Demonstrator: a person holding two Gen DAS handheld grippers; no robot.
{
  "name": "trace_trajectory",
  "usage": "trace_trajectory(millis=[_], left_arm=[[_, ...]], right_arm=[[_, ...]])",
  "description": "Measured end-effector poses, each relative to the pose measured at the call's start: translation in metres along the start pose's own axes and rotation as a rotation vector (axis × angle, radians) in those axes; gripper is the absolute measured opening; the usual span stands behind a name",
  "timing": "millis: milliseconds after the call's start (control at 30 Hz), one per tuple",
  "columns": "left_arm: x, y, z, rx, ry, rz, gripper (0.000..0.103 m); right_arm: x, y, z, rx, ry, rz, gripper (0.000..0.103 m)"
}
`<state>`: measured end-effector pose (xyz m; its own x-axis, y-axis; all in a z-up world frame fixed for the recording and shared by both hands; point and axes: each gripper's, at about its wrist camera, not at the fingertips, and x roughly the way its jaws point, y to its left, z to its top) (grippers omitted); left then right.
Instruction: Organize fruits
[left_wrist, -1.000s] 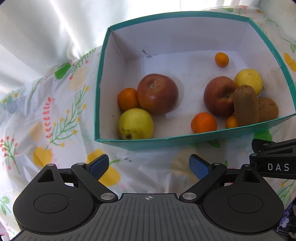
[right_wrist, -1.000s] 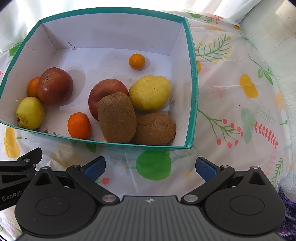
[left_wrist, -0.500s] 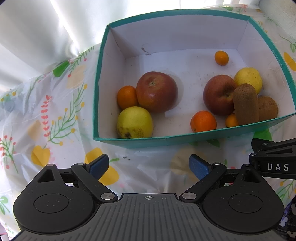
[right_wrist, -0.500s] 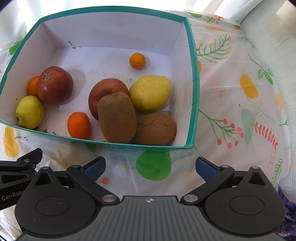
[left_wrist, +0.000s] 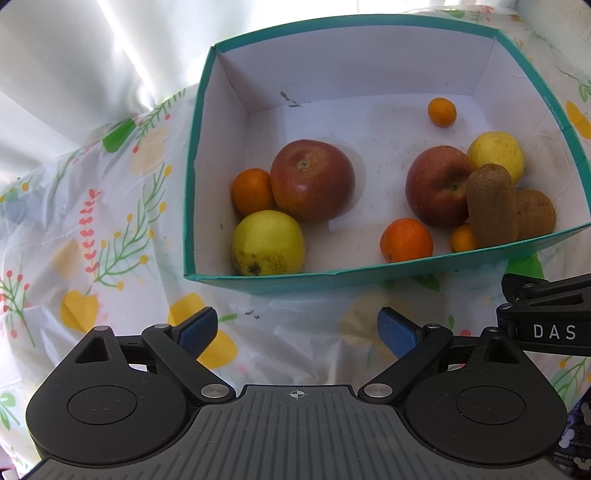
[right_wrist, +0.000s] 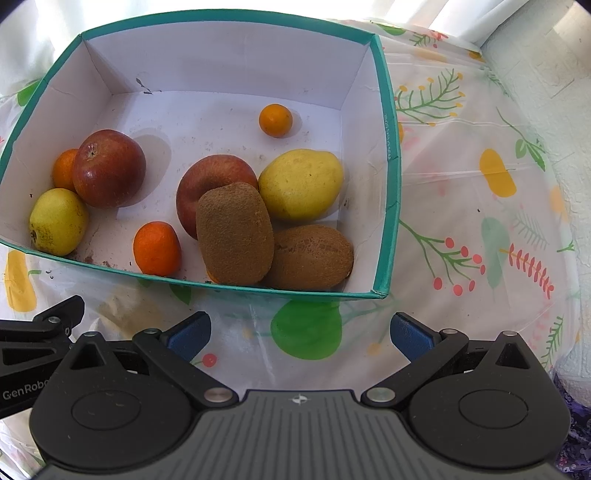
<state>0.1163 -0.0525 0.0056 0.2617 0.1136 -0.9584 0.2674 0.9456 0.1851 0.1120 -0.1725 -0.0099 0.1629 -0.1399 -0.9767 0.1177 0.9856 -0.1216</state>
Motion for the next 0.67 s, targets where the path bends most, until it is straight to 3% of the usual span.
trace_trajectory(millis=[667], left_arm=[[0.0032, 0.0009, 0.0002, 0.009, 0.005, 0.006, 0.097]], right_arm=[[0.0025, 0.0048, 0.0021, -0.013, 0.006, -0.005, 0.103]])
